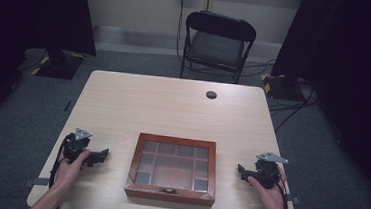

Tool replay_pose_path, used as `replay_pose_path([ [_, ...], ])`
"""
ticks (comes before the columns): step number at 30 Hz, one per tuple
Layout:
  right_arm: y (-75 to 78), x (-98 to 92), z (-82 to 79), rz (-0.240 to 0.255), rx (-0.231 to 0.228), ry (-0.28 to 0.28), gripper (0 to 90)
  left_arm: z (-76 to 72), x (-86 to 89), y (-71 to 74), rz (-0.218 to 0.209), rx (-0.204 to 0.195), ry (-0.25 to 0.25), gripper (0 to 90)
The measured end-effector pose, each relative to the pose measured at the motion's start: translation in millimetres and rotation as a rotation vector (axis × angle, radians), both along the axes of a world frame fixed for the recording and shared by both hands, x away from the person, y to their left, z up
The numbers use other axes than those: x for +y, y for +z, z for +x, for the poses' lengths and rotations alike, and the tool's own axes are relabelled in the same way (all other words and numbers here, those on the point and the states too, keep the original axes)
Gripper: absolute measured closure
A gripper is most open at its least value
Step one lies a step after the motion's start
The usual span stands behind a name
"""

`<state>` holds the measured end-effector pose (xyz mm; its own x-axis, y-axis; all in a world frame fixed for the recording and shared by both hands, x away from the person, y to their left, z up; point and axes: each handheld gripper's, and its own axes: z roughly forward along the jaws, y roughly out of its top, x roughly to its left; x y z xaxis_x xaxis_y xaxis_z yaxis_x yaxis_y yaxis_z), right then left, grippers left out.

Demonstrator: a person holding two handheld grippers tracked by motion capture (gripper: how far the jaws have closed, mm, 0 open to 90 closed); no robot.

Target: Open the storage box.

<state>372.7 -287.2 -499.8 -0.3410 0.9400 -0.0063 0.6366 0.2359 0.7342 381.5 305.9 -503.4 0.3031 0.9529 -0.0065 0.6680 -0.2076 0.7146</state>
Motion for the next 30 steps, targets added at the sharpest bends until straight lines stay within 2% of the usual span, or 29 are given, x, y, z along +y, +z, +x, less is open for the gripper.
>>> replay_pose_path([
  [5, 1.0, -0.7, 0.5, 0.005, 0.006, 0.006, 15.0, 1.3, -0.1, -0.2, -0.003, -0.002, -0.009, 0.0],
  [7, 4.1, -1.1, 0.7, 0.031, 0.02, 0.005, 20.7, 2.1, -0.3, -0.4, -0.003, -0.003, -0.014, 0.0],
  [8, 7.2, -1.6, 0.8, 0.048, 0.037, 0.003, 18.6, 2.5, -0.2, -0.3, -0.001, -0.003, -0.017, 0.0],
  [9, 8.6, -1.9, 0.8, 0.061, 0.035, -0.002, 18.4, 3.7, -0.2, -0.3, -0.004, -0.002, -0.026, 0.0],
  [11, 13.5, -2.3, -0.1, 0.088, 0.023, 0.014, 25.6, 4.5, -0.3, -0.3, -0.004, -0.003, -0.032, 0.0],
  [13, 18.4, -1.3, -1.6, 0.122, 0.021, 0.039, 25.9, 4.5, -0.3, -0.3, -0.004, -0.003, -0.032, 0.0],
  [17, 26.4, 3.5, -5.2, 0.157, 0.018, 0.083, 30.4, 4.5, -0.3, -0.3, -0.004, -0.003, -0.032, 0.0],
  [18, 32.6, 9.3, -8.3, 0.179, 0.01, 0.124, 33.1, 4.5, -0.3, -0.3, -0.004, -0.003, -0.032, 0.0],
  [21, 37.8, 14.4, -10.5, 0.189, 0.007, 0.15, 36.7, 4.5, -0.3, -0.3, -0.004, -0.003, -0.032, 0.0],
  [22, 43.4, 20.1, -12.3, 0.205, 0.001, 0.182, 39.5, 4.5, -0.3, -0.3, -0.004, -0.003, -0.032, 0.0],
  [23, 43.4, 20.1, -12.3, 0.205, 0.001, 0.182, 39.5, 4.5, -0.3, -0.3, -0.004, -0.003, -0.032, 0.0],
  [25, 50.9, 28.3, -14.3, 0.232, -0.003, 0.238, 43.3, 4.7, -0.2, -0.2, -0.003, -0.002, -0.035, 0.0],
  [30, 61.9, 43.1, -17.0, 0.255, 0.001, 0.324, 46.3, 4.7, -0.2, -0.2, -0.003, -0.002, -0.035, 0.0],
])
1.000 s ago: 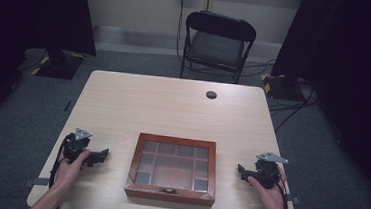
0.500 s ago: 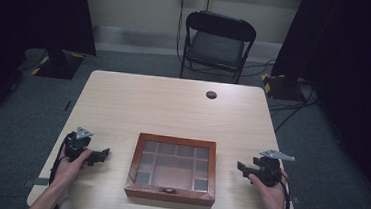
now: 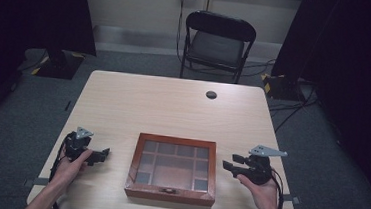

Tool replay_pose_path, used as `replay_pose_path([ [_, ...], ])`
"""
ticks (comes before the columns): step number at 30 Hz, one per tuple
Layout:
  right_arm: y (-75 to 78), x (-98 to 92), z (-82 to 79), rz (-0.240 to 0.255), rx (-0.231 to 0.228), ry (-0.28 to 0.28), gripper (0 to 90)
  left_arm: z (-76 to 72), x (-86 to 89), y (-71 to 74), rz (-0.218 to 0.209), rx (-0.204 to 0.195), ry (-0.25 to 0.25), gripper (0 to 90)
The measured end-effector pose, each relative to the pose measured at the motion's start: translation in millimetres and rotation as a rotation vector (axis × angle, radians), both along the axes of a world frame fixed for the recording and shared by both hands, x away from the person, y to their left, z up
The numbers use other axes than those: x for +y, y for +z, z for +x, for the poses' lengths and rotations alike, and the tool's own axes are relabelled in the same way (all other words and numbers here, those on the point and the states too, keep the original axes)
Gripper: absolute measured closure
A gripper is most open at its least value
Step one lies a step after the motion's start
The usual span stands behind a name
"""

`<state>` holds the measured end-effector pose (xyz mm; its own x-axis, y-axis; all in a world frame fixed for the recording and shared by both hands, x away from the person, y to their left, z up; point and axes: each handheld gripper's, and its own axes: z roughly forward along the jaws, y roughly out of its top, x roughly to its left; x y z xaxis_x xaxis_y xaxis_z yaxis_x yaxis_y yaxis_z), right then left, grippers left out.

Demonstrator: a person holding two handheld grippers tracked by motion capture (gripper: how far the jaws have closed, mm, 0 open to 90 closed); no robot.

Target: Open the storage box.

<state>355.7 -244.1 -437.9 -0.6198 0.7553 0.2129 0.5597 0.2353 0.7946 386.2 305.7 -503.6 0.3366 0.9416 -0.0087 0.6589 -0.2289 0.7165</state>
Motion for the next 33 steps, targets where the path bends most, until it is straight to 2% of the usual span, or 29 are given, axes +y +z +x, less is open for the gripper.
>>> replay_pose_path([
  [2, 2.3, 3.0, -0.5, 0.004, -0.001, 0.015, 46.8, 0.0, 0.0, 0.0, 0.0, 0.0, 0.0, 0.0],
  [8, 19.5, 29.6, -2.5, 0.036, -0.007, 0.126, 52.1, 0.5, 0.4, 0.0, 0.001, 0.0, -0.009, 0.0],
  [12, 25.0, 50.3, -1.5, 0.032, -0.017, 0.196, 56.4, 0.3, 0.3, 0.1, 0.003, 0.0, -0.008, 0.0],
  [20, 24.3, 80.5, 1.8, 0.047, -0.014, 0.292, 61.9, 0.4, 0.4, 0.2, 0.004, 0.001, -0.009, 0.0],
  [33, 12.3, 120.5, -21.4, 0.025, 0.047, 0.492, 70.3, 0.4, 0.4, 0.1, 0.002, 0.001, -0.008, 0.0],
])
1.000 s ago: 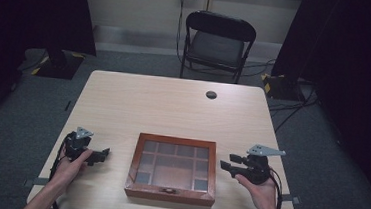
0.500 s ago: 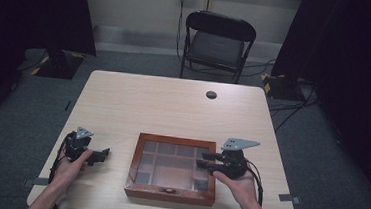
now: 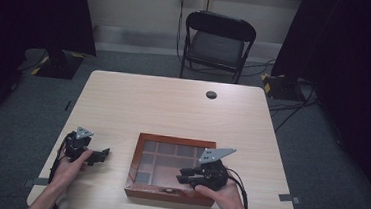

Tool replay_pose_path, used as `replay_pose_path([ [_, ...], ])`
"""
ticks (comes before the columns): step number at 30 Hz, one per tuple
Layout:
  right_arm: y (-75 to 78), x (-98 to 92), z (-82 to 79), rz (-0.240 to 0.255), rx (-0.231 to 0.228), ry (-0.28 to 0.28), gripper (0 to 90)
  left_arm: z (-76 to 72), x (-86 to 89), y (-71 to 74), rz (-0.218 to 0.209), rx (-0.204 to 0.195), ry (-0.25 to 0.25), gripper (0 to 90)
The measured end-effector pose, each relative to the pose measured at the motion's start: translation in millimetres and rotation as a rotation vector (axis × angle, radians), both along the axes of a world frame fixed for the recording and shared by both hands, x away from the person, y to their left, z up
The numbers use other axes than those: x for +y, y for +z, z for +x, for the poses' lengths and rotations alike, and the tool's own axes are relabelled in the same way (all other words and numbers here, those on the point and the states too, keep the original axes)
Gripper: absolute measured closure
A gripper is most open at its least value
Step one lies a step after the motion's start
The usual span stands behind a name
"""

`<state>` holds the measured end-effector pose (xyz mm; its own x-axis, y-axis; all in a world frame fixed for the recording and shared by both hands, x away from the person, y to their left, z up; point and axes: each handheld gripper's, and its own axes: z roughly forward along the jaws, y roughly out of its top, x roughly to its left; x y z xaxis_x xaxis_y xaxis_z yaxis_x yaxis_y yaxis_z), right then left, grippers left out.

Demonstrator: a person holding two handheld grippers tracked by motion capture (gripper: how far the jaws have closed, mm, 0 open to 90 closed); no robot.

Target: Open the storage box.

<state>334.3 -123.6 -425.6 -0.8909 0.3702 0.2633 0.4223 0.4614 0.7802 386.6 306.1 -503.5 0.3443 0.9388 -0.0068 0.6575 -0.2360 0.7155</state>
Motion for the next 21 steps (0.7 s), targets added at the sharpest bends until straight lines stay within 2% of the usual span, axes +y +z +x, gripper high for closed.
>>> replay_pose_path([
  [5, -5.0, 11.9, -7.4, 0.002, 0.02, 0.077, 77.0, 0.0, 0.0, 0.0, 0.0, 0.0, 0.0, 0.0],
  [9, -8.6, 18.3, -10.9, -0.015, 0.02, 0.114, 79.3, 0.2, -0.2, -0.1, -0.002, -0.001, 0.0, 0.0],
  [16, -17.3, 21.2, -12.7, -0.018, 0.028, 0.137, 79.0, 0.6, -0.3, -0.1, -0.001, 0.0, -0.002, 0.0],
  [21, -18.3, 21.9, -15.1, -0.037, 0.004, 0.136, 80.1, 0.7, -0.1, -0.1, 0.0, 0.0, -0.005, 0.0],
])
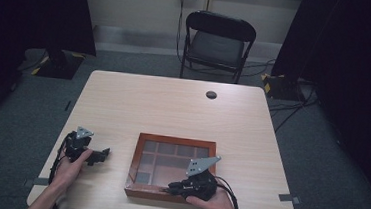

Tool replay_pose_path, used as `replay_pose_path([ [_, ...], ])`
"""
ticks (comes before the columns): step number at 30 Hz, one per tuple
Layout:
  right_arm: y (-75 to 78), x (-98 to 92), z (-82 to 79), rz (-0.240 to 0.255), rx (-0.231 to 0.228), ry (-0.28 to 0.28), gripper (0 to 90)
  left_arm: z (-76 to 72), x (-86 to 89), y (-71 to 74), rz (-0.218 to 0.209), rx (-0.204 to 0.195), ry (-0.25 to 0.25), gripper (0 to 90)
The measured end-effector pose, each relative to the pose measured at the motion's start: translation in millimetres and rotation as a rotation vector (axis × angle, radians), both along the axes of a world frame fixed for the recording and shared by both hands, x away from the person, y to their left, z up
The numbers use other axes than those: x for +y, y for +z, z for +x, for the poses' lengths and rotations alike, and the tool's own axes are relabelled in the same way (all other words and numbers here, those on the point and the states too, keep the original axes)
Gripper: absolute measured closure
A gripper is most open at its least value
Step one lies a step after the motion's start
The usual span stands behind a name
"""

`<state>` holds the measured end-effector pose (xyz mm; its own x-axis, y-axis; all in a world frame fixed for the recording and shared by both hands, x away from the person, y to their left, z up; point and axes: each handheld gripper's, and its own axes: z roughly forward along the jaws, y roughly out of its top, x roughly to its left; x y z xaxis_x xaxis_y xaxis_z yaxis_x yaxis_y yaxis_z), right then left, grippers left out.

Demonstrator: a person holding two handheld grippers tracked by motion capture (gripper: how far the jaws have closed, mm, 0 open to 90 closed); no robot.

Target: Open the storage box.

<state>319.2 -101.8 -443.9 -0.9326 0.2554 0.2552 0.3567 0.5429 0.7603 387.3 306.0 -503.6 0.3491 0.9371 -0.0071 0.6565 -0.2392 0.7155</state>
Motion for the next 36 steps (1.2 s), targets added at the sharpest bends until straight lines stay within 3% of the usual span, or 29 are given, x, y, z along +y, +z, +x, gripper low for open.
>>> replay_pose_path([
  [8, 0.7, 0.1, -1.5, -0.009, -0.021, -0.001, 82.0, 1.2, 0.9, 0.0, -0.003, 0.002, -0.014, 0.0],
  [15, 0.8, -8.0, 1.0, -0.002, 0.0, 0.013, 82.2, -0.2, 1.2, 1.1, 0.01, 0.002, -0.02, 0.6],
  [20, 1.9, -8.2, 1.7, -0.011, -0.005, 0.02, 82.5, -1.9, -0.1, 3.9, -0.005, 0.009, -0.047, 8.2],
  [23, 3.6, -7.9, 2.7, -0.014, -0.004, 0.027, 82.8, -3.1, -0.6, 6.7, 0.011, 0.012, -0.071, 17.4],
  [26, 7.3, -7.9, 3.0, -0.005, -0.007, 0.032, 82.9, -4.7, -3.5, 8.2, -0.012, 0.024, -0.093, 16.1],
  [31, 12.1, -8.5, 4.2, 0.008, -0.008, 0.037, 83.1, -10.0, -7.9, 15.4, -0.053, -0.012, -0.132, 16.2],
  [36, 13.9, -8.1, 4.6, 0.004, -0.003, 0.035, 83.1, -18.3, -13.7, 25.2, -0.098, -0.063, -0.21, 16.3],
])
